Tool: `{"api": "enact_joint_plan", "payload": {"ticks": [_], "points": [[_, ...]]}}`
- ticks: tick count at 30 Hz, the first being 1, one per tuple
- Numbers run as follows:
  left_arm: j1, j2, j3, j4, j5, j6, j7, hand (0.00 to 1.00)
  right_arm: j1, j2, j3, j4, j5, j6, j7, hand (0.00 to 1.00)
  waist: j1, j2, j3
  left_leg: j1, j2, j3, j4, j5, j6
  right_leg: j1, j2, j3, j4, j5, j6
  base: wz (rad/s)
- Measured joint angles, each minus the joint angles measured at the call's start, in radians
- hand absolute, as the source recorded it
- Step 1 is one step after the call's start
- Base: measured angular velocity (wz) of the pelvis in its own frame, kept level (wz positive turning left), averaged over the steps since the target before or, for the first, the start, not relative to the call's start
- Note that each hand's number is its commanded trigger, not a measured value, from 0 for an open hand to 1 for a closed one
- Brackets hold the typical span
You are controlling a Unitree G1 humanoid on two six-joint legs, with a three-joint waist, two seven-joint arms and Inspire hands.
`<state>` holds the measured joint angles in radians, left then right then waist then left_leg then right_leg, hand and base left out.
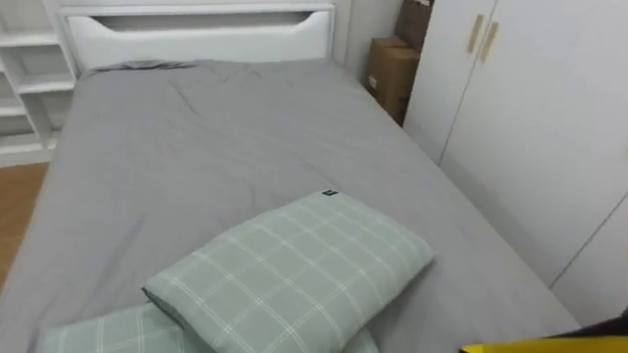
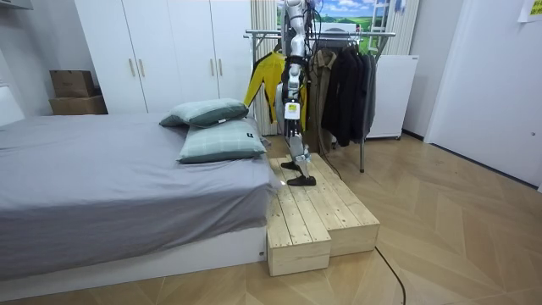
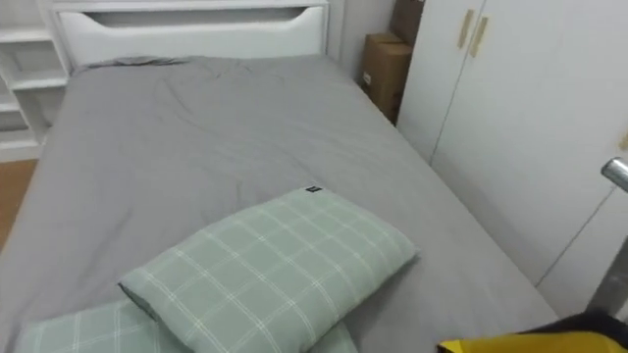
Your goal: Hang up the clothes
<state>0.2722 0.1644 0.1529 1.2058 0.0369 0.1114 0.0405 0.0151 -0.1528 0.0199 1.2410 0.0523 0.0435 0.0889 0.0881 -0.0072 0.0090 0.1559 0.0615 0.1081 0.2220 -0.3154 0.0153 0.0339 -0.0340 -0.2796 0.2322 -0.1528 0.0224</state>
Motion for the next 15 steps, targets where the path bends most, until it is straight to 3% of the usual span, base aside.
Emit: {"api": "enact_joint_plan", "payload": {"ticks": [4, 7, 9, 15], "points": [[0.015, -0.026, -0.005, -0.001, 0.014, 0.013, 0.000, 0.00, -0.035, 0.008, 0.042, 0.002, -0.018, -0.003, 0.025, 0.00, 0.020, -0.006, -0.0005, -0.025, -0.003, -0.037, 0.006, 0.001, -0.002, 0.002, -0.001, -0.010, -0.012, 0.000, 0.001, 0.26], [0.006, -0.028, -0.043, -0.004, 0.019, 0.015, 0.001, 0.00, -0.039, 0.011, 0.098, 0.006, -0.020, -0.013, 0.038, 0.00, 0.024, -0.014, 0.0015, -0.031, -0.003, -0.051, 0.011, 0.003, -0.005, 0.006, 0.000, -0.013, -0.012, -0.001, 0.001, 0.14], [-0.023, -0.029, -0.051, -0.008, 0.048, 0.015, 0.000, 0.00, -0.031, 0.011, 0.099, 0.033, 0.000, -0.023, 0.064, 0.00, 0.021, -0.022, 0.0046, -0.040, -0.004, -0.062, 0.015, 0.006, -0.008, 0.012, 0.001, -0.020, -0.022, -0.001, 0.001, 0.24], [-0.055, -0.027, -0.060, -0.031, 0.110, 0.012, -0.015, 0.00, -0.013, 0.011, 0.098, 0.047, 0.034, -0.040, 0.107, 0.00, -0.005, -0.022, 0.0016, -0.042, -0.004, -0.085, 0.015, 0.010, -0.012, 0.026, 0.010, -0.010, -0.039, -0.001, 0.001, 0.11]]}}
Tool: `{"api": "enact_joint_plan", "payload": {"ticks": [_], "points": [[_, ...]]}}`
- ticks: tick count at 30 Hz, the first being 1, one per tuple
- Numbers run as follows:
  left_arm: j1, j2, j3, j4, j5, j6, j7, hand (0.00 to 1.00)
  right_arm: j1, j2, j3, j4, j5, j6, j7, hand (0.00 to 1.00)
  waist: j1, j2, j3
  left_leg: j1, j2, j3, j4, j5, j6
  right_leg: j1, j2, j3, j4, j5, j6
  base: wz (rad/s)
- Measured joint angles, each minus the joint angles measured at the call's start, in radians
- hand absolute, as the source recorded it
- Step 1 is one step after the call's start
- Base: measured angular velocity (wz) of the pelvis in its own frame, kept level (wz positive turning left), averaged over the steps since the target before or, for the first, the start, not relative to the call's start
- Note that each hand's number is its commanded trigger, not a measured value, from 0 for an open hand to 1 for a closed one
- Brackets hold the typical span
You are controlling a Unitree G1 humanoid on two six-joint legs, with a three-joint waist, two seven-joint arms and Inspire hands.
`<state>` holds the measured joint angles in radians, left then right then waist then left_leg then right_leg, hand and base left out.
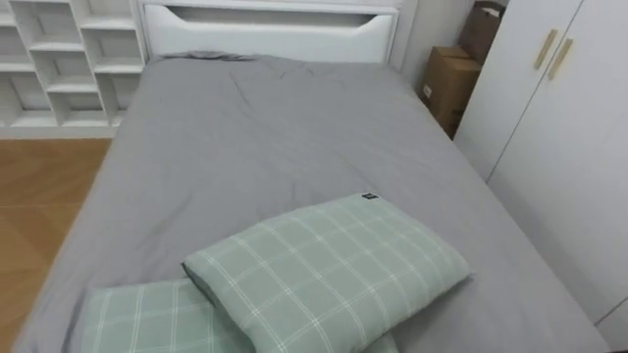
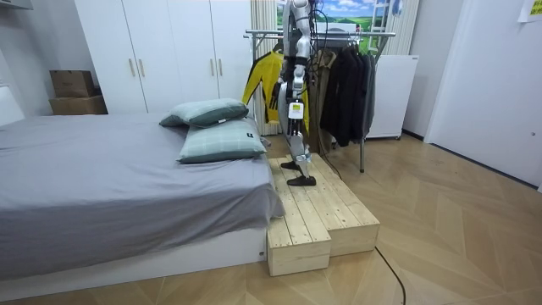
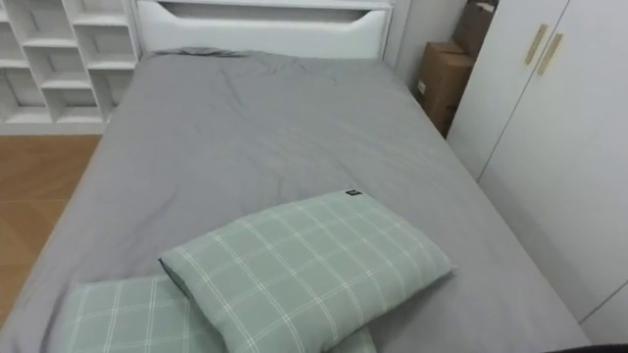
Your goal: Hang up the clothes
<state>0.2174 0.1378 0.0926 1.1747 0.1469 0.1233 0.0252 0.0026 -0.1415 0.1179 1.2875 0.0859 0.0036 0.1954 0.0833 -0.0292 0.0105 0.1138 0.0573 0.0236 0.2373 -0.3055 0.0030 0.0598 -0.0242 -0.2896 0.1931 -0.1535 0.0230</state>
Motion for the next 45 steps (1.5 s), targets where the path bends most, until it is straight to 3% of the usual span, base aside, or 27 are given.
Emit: {"api": "enact_joint_plan", "payload": {"ticks": [3, 7, 18, 29, 33, 45], "points": [[-0.022, 0.002, 0.000, -0.008, 0.024, -0.001, -0.016, 0.00, 0.003, 0.000, -0.002, 0.001, 0.005, -0.010, 0.016, 0.00, -0.012, 0.001, -0.0007, 0.001, 0.001, -0.006, 0.000, 0.000, -0.001, 0.005, 0.009, 0.033, -0.008, 0.001, -0.001, 0.06], [-0.019, 0.005, -0.021, -0.008, 0.024, -0.006, -0.017, 0.00, 0.019, 0.000, -0.013, -0.003, 0.028, -0.036, 0.029, 0.00, -0.026, 0.004, -0.0018, 0.001, 0.001, -0.004, -0.001, 0.000, -0.001, 0.004, 0.010, 0.036, -0.008, 0.001, -0.001, -0.01], [-0.013, 0.008, -0.030, 0.015, 0.037, -0.013, -0.043, 0.00, 0.034, -0.001, -0.044, 0.001, 0.026, -0.047, 0.036, 0.00, -0.033, 0.016, -0.0096, 0.003, 0.001, -0.002, 0.000, 0.001, -0.001, 0.006, 0.010, 0.038, -0.008, 0.002, -0.003, 0.00], [-0.026, 0.008, -0.039, 0.015, 0.045, -0.013, -0.076, 0.00, 0.026, 0.000, -0.037, 0.001, 0.031, -0.033, 0.036, 0.00, -0.035, 0.021, -0.0071, 0.002, 0.001, -0.013, 0.000, 0.001, -0.002, 0.009, 0.011, 0.038, -0.008, 0.003, -0.004, 0.03], [-0.025, 0.007, -0.037, 0.015, 0.099, -0.013, -0.090, 0.00, 0.028, 0.000, -0.032, 0.001, 0.030, -0.033, 0.037, 0.00, -0.029, 0.021, -0.0064, 0.002, 0.001, -0.013, 0.000, 0.001, -0.002, 0.009, 0.010, 0.038, -0.008, 0.003, -0.004, 0.00], [-0.025, -0.002, -0.038, 0.026, 0.132, 0.031, -0.145, 0.00, 0.034, 0.000, -0.033, 0.004, 0.030, -0.023, 0.039, 0.00, -0.027, 0.024, -0.0005, 0.002, 0.001, -0.013, -0.001, 0.002, -0.002, 0.011, 0.011, 0.039, -0.010, 0.002, -0.004, 0.00]]}}
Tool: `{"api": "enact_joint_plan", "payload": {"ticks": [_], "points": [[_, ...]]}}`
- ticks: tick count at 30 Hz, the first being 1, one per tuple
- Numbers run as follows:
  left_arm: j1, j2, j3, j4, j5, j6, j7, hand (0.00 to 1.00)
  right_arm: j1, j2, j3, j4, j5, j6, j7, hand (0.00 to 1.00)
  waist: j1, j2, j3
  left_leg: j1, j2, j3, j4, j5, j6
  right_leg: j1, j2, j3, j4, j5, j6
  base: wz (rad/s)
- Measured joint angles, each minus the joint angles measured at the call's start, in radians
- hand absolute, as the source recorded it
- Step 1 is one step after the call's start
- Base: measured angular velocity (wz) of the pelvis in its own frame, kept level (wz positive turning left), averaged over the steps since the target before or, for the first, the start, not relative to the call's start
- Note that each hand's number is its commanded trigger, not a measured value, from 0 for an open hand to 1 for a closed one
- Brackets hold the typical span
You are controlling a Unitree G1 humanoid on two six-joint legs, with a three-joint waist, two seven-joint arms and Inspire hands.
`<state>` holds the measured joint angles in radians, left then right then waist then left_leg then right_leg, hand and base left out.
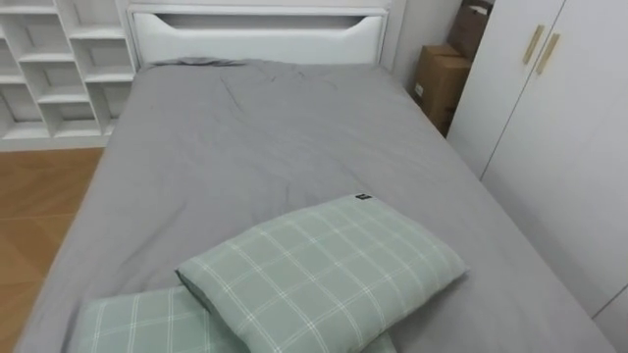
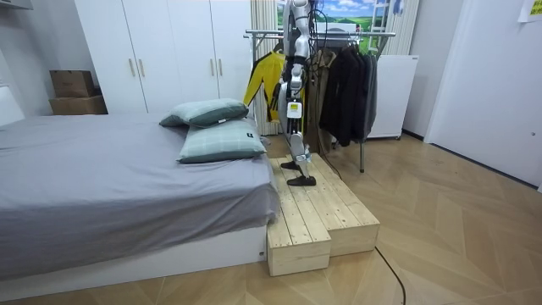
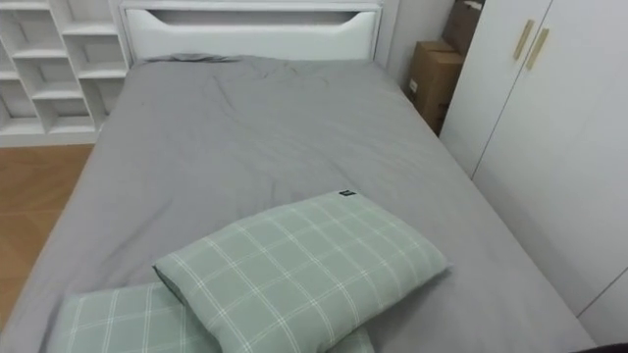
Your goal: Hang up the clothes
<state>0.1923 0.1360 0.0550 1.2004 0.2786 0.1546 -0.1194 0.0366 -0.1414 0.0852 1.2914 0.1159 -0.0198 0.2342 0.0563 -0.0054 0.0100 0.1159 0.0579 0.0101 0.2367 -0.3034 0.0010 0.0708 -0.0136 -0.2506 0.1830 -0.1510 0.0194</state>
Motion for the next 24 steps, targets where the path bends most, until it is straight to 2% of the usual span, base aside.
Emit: {"api": "enact_joint_plan", "payload": {"ticks": [10, 24], "points": [[-0.004, -0.002, -0.001, -0.010, 0.040, 0.015, -0.018, 0.00, -0.006, 0.000, 0.002, -0.003, 0.005, 0.023, -0.002, 0.00, 0.000, 0.000, -0.0004, -0.004, -0.001, -0.005, -0.002, 0.000, 0.000, 0.004, 0.002, 0.004, -0.013, 0.000, 0.000, 0.01], [-0.006, -0.002, -0.002, -0.011, 0.041, 0.040, 0.029, 0.00, -0.007, 0.002, 0.011, 0.006, 0.028, 0.043, -0.013, 0.00, 0.000, -0.007, -0.0013, 0.001, -0.002, -0.016, 0.000, 0.000, 0.000, 0.014, 0.002, 0.001, -0.015, 0.000, 0.000, 0.01]]}}
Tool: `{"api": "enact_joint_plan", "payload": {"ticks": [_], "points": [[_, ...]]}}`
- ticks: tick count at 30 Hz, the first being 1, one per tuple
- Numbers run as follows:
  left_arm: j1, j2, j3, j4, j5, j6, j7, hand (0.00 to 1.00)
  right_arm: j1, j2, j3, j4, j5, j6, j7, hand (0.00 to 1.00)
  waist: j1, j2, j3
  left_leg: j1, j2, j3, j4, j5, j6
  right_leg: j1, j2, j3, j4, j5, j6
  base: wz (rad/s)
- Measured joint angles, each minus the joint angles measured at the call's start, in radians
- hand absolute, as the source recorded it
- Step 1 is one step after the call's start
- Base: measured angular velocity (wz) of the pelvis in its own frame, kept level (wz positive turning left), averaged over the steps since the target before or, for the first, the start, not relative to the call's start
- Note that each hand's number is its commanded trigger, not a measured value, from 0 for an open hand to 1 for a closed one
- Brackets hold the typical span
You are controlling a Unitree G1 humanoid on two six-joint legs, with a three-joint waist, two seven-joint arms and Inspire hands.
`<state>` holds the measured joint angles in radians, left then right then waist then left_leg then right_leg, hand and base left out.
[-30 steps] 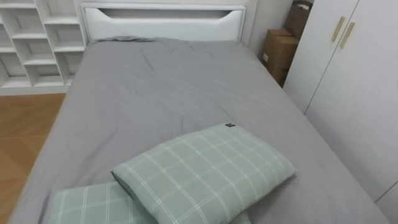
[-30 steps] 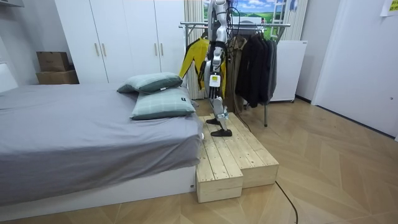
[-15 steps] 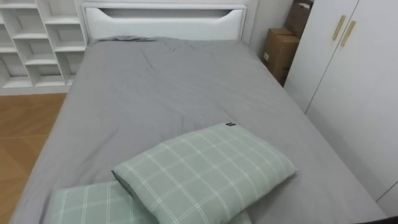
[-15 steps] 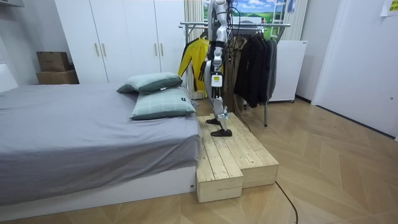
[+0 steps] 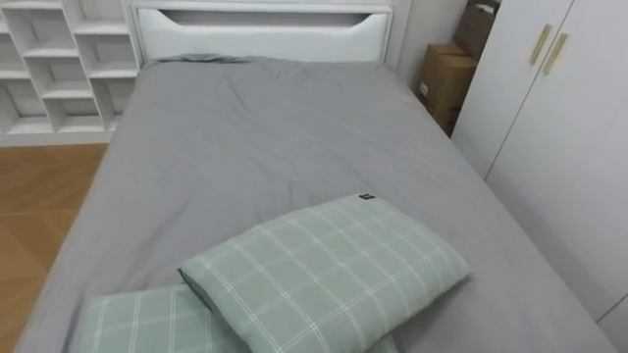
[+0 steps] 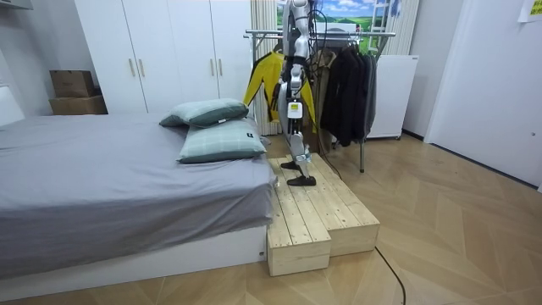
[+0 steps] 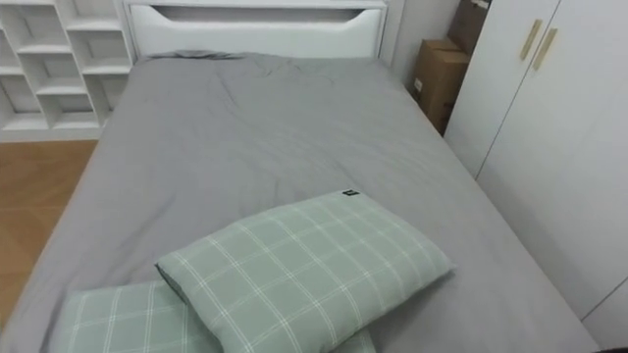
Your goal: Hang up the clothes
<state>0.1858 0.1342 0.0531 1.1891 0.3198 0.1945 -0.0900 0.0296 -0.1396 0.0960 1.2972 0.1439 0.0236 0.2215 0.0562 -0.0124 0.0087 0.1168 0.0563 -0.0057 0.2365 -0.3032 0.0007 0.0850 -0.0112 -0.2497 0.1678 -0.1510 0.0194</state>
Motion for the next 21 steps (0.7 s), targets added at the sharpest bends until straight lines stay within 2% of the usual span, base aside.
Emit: {"api": "enact_joint_plan", "payload": {"ticks": [6, 12, 21], "points": [[-0.008, 0.000, 0.000, 0.001, -0.012, 0.001, 0.017, 0.00, 0.002, 0.000, -0.003, -0.003, 0.010, 0.002, 0.000, 0.00, -0.001, -0.002, 0.0012, -0.001, 0.000, -0.002, 0.001, 0.002, -0.001, 0.002, 0.001, 0.007, -0.001, 0.000, 0.000, 0.01], [-0.017, 0.000, 0.001, 0.002, -0.029, 0.001, 0.008, 0.00, 0.001, 0.004, -0.010, -0.008, 0.015, 0.001, 0.000, 0.00, -0.001, 0.001, -0.0018, -0.001, 0.000, -0.007, 0.001, 0.002, -0.002, 0.011, 0.011, 0.046, -0.018, 0.000, 0.000, 0.02], [-0.021, -0.001, 0.000, 0.007, -0.056, -0.004, -0.027, 0.00, 0.003, 0.004, -0.010, -0.007, 0.049, 0.000, -0.004, 0.00, -0.010, 0.008, -0.0032, -0.002, 0.000, -0.011, 0.000, 0.002, -0.001, 0.015, 0.010, 0.033, -0.017, 0.000, -0.001, 0.04]]}}
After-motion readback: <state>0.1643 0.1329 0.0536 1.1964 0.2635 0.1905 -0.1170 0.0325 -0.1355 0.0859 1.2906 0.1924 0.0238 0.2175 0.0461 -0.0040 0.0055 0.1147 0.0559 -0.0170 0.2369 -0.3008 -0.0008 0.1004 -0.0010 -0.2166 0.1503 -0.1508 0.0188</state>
